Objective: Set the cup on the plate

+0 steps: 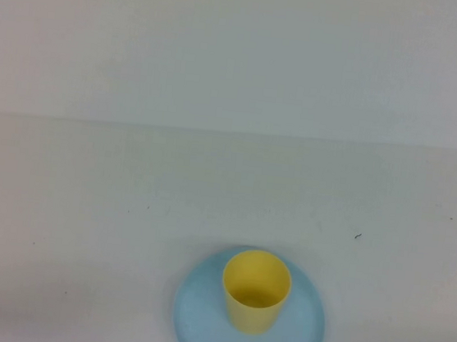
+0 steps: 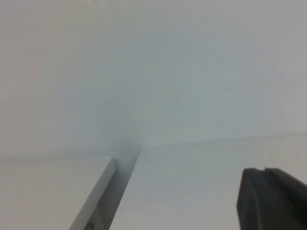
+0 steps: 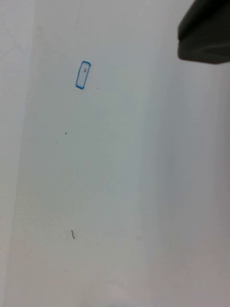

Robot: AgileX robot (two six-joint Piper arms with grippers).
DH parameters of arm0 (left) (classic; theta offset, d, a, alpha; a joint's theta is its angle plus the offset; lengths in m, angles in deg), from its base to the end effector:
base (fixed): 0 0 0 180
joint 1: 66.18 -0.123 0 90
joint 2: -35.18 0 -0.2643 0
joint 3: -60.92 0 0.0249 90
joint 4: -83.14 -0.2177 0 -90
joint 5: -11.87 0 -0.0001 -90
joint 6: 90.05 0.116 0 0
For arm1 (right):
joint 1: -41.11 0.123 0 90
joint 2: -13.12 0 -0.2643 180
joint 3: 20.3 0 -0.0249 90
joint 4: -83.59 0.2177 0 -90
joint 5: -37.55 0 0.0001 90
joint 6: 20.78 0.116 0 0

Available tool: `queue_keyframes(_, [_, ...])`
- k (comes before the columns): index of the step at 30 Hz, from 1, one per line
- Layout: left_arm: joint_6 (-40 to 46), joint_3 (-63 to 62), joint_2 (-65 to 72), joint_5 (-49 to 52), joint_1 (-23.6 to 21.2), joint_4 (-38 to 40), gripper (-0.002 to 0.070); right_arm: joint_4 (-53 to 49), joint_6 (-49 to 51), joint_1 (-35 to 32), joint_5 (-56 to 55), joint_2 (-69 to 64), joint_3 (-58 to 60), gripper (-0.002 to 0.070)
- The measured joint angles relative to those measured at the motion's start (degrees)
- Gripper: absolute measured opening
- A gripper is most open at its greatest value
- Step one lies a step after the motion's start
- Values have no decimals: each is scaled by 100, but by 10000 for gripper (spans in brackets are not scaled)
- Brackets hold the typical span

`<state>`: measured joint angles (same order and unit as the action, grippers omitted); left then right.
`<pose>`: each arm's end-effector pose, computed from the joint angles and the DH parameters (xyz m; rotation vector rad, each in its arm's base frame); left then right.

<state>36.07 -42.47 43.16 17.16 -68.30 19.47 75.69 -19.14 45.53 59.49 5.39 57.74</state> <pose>0.0677 0.0122 0.2111 0.0342 1.5215 0.2276 0.0641 -0.0010 0.1645 -0.1302 1.8721 -0.0635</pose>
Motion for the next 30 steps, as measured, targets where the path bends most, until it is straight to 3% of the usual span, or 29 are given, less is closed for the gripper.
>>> queue_keyframes(3, [67, 0, 0, -12, 0, 150, 0, 72, -68, 0, 0, 0, 0, 0])
queue_keyframes(5, [747, 0, 0, 12, 0, 871, 0, 95, -71, 0, -7, 0, 0, 0])
queue_keyframes(7, [2090, 0, 0, 116, 0, 2139, 0, 105, -71, 0, -7, 0, 0, 0])
queue_keyframes(11, [5521, 0, 0, 514, 0, 5498, 0, 131, -46, -235, -7, 0, 0, 0])
queue_keyframes(14, [6584, 0, 0, 920, 0, 6681, 0, 198, 78, -752, -7, 0, 0, 0])
queue_keyframes(18, [6658, -4, 0, 1472, 9, 7014, 0, 231, 196, -1120, -7, 0, 0, 0])
queue_keyframes(30, [6931, 0, 0, 1466, 9, 7013, 0, 245, 211, -1145, -7, 0, -8, 0])
